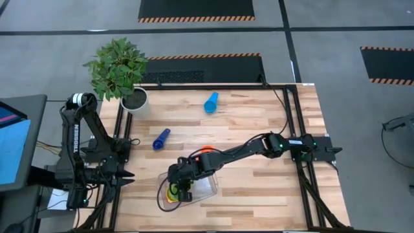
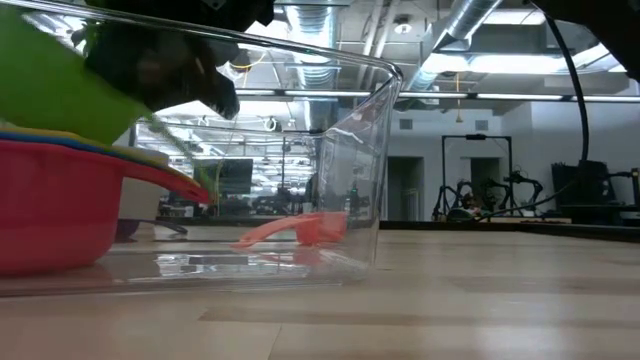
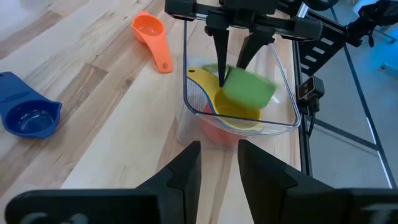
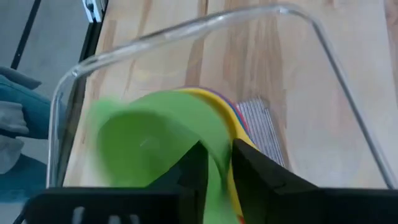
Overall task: Nest measuring cups in basket
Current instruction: Stack the green measuring cup on top of the yellow measuring cup into the transparent bin
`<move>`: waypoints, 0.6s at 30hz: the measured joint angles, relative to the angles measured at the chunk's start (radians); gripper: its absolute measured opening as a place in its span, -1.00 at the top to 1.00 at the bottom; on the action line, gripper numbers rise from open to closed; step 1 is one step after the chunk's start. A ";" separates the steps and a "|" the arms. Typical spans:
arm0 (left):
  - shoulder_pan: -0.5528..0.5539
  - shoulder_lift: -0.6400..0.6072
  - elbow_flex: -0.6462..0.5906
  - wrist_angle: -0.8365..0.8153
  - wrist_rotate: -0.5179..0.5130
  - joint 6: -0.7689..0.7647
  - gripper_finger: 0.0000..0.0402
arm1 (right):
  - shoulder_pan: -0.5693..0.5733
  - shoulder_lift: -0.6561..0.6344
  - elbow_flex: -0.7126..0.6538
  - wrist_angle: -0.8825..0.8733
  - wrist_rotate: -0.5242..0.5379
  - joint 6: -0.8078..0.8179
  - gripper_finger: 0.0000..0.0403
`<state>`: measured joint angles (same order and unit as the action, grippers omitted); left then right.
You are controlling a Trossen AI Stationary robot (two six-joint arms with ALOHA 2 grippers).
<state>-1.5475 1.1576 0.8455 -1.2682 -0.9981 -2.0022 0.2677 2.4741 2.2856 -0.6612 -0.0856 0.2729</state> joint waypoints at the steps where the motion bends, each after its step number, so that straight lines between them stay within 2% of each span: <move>1: 0.000 0.000 0.000 0.000 0.000 0.000 0.53 | 0.000 0.000 0.000 0.006 0.000 0.000 0.50; 10: 0.000 0.000 0.000 0.000 0.000 0.000 0.53 | -0.002 0.000 0.000 -0.009 0.003 -0.009 0.22; 14: 0.000 0.000 0.000 0.000 0.000 0.000 0.53 | -0.007 -0.005 0.004 -0.061 -0.004 0.047 0.20; 18: 0.000 0.000 0.000 0.000 0.000 0.000 0.53 | -0.006 -0.020 0.064 -0.125 -0.023 0.027 0.25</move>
<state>-1.5475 1.1576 0.8459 -1.2686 -0.9977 -2.0018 0.2616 2.4544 2.3501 -0.7858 -0.1088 0.2996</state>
